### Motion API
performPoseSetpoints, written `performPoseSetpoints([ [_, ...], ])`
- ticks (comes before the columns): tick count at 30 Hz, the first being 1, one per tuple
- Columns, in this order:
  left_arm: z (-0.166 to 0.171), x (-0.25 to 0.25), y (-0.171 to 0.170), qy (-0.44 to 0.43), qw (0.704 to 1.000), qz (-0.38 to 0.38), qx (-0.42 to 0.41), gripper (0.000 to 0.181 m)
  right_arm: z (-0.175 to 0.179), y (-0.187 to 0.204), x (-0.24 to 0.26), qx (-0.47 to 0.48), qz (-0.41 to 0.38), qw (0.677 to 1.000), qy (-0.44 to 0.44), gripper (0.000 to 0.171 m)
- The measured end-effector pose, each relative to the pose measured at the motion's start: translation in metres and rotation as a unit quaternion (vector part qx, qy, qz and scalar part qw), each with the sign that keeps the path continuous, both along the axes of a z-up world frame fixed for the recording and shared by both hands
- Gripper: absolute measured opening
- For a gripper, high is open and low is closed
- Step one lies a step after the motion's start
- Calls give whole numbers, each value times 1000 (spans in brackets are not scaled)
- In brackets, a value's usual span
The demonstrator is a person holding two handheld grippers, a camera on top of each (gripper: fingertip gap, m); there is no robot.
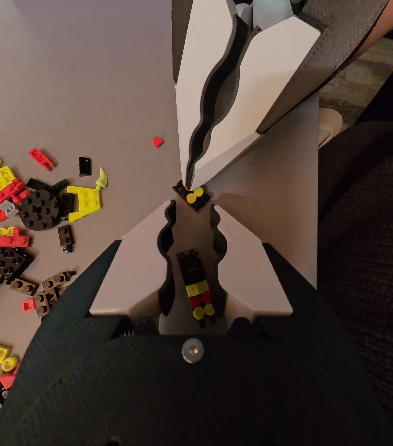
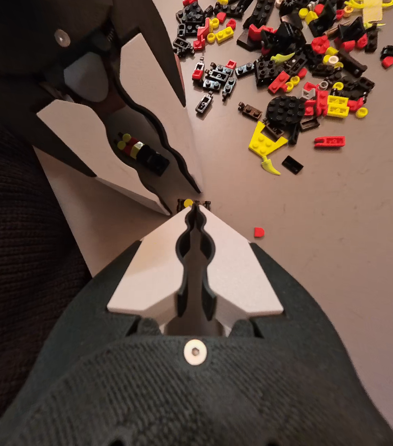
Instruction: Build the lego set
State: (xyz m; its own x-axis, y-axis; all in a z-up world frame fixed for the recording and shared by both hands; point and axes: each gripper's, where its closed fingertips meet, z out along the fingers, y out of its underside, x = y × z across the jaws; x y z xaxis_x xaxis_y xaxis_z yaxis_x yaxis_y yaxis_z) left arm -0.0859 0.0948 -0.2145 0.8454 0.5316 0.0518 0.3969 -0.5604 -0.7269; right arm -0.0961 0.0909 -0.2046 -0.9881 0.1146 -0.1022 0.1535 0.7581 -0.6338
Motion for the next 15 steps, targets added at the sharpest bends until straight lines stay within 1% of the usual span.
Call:
performPoseSetpoints([
  [8,-1,0,0,-1,1000,0,-2,25,4,1,-1,-12,-3,1000,-7,0],
  [15,-1,-1,-1,-1,1000,3,-4,24,0,3,-1,-4,-3,1000,-11,0],
])
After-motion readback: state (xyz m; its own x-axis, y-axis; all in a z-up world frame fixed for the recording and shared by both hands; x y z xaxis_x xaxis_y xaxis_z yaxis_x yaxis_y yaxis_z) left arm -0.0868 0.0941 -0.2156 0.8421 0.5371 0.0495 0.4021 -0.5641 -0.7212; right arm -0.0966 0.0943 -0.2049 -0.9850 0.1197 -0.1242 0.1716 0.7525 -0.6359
